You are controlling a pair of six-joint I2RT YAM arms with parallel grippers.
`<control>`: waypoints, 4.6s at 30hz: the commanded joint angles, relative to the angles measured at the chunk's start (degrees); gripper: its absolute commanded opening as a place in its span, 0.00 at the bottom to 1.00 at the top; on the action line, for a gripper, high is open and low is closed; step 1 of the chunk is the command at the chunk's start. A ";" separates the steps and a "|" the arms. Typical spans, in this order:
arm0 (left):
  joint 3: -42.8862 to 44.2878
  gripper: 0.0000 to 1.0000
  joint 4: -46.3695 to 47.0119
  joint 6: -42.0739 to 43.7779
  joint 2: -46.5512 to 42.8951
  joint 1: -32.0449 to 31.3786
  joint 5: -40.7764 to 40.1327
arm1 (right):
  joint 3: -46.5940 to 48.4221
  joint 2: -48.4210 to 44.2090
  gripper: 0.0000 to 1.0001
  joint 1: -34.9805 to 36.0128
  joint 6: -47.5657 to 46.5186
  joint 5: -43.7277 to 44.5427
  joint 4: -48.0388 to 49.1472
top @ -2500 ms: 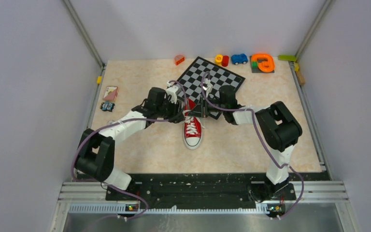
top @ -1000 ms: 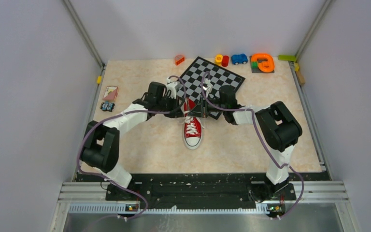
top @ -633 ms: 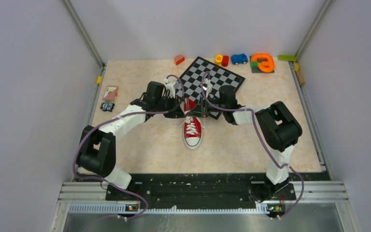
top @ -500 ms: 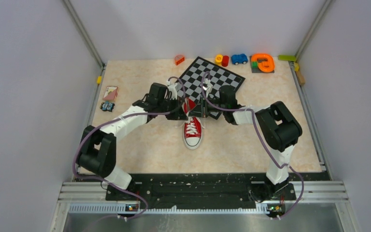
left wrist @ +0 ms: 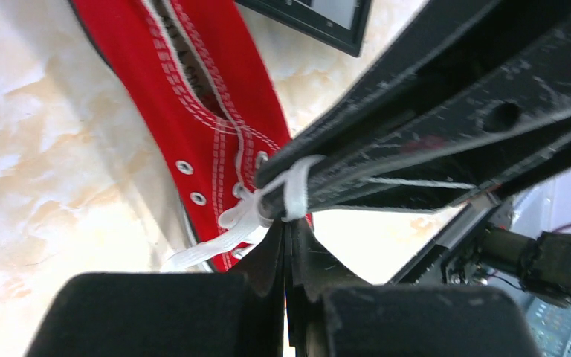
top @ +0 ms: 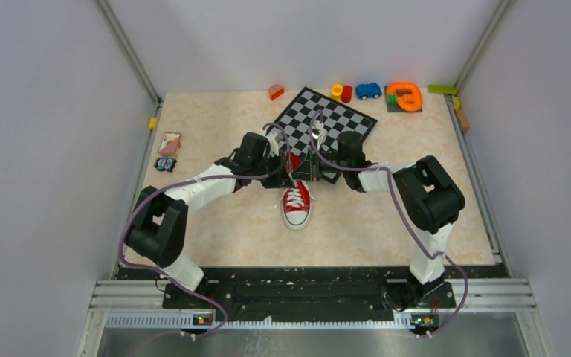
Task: Tie the shoes
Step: Wrap the shoelace around the shoelace.
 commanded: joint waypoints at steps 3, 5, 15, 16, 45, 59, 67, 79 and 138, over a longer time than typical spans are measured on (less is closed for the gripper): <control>0.91 0.00 0.64 2.55 0.50 -0.29 -10.28 | -0.46 -3.22 0.13 0.39 1.00 0.04 3.62; 0.70 0.00 1.04 3.11 0.18 -0.25 -11.25 | -0.54 -3.52 0.12 0.45 1.71 0.01 3.72; -0.35 0.00 6.92 2.05 0.88 1.05 -6.76 | 0.39 -5.23 0.10 1.42 3.37 1.50 2.43; -0.44 0.00 7.22 1.97 0.89 1.22 -6.49 | 0.54 -5.37 0.10 1.55 3.80 1.51 2.54; -2.78 0.00 13.93 0.64 3.09 4.28 0.10 | 7.29 -11.37 0.62 0.21 -2.54 15.89 -23.16; -3.30 0.00 14.11 0.73 2.67 4.65 1.43 | -1.62 -17.52 0.33 -0.97 -6.23 14.44 -18.72; -3.64 0.00 14.10 0.64 2.12 5.20 2.79 | -1.30 -12.82 0.30 2.36 -9.89 13.68 -16.80; -3.88 0.00 14.90 0.12 2.25 5.77 4.54 | 1.32 -8.77 0.25 4.01 -13.04 15.33 -18.58; -8.18 0.00 22.26 -8.44 2.74 6.30 6.57 | 1.44 -12.52 0.14 7.59 -18.13 24.75 -23.10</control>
